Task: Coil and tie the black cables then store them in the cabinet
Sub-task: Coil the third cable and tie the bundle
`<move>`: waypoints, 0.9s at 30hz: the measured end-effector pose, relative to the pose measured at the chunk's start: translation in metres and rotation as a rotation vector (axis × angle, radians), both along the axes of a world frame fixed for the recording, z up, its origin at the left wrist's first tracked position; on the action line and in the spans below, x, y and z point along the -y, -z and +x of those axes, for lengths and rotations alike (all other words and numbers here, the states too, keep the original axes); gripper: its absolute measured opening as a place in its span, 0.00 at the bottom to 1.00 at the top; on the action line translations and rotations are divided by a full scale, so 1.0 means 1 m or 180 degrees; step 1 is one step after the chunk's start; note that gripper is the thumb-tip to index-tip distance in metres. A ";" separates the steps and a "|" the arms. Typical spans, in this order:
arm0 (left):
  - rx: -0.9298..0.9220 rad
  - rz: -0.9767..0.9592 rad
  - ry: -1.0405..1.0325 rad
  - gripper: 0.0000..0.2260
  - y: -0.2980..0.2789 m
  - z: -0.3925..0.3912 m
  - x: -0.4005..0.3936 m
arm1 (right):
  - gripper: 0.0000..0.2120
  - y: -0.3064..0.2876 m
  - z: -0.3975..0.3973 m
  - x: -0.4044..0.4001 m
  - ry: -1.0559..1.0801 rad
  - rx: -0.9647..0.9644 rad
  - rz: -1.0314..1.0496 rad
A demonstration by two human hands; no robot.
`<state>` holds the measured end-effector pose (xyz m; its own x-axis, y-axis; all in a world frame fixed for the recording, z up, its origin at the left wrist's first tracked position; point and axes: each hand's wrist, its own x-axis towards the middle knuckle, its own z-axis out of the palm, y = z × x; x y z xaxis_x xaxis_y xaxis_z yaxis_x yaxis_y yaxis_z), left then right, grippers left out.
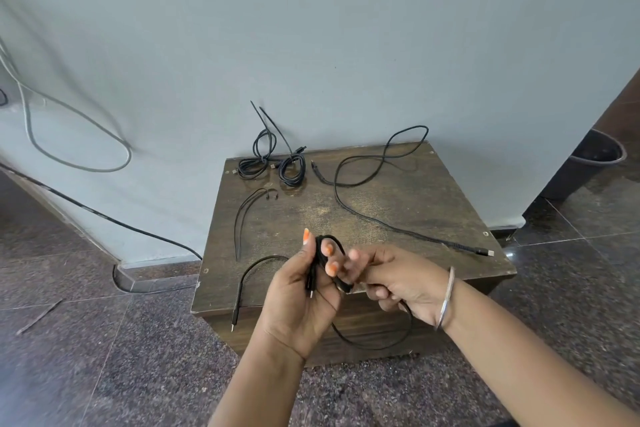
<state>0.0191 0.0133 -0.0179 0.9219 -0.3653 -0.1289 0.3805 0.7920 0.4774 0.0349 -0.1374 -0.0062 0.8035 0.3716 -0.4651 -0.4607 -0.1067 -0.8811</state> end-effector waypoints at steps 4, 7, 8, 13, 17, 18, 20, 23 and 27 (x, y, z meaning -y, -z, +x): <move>-0.0084 0.0152 -0.0538 0.15 0.002 0.005 -0.003 | 0.08 0.002 -0.007 -0.005 -0.0401 0.0125 -0.0312; 0.0107 0.0726 -0.0786 0.16 0.004 0.006 -0.005 | 0.11 0.004 -0.011 -0.012 -0.0556 0.0304 -0.0755; 0.0233 0.1030 -0.0860 0.16 0.005 0.005 -0.005 | 0.11 0.004 -0.011 -0.014 -0.0609 0.0380 -0.0870; 0.1143 0.3127 -0.0882 0.18 0.009 0.002 0.001 | 0.12 -0.008 -0.011 -0.013 -0.0846 0.0722 -0.1103; 0.1902 0.4374 -0.0763 0.15 0.013 0.000 0.000 | 0.13 -0.013 -0.008 -0.002 -0.0863 0.0673 -0.0877; 0.2057 0.4587 -0.0739 0.15 0.015 0.001 -0.002 | 0.12 -0.014 -0.007 0.002 -0.0847 0.0649 -0.0784; 0.2365 0.4915 -0.0671 0.15 0.015 0.001 -0.002 | 0.09 -0.017 -0.005 0.010 -0.0825 0.0677 -0.0730; 0.2564 0.5214 -0.0567 0.16 0.015 0.000 0.000 | 0.09 -0.019 -0.003 0.017 -0.0762 0.0890 -0.0823; 0.1989 0.4656 0.0064 0.22 0.007 0.001 0.002 | 0.14 -0.018 0.000 0.021 -0.0689 0.1248 -0.0886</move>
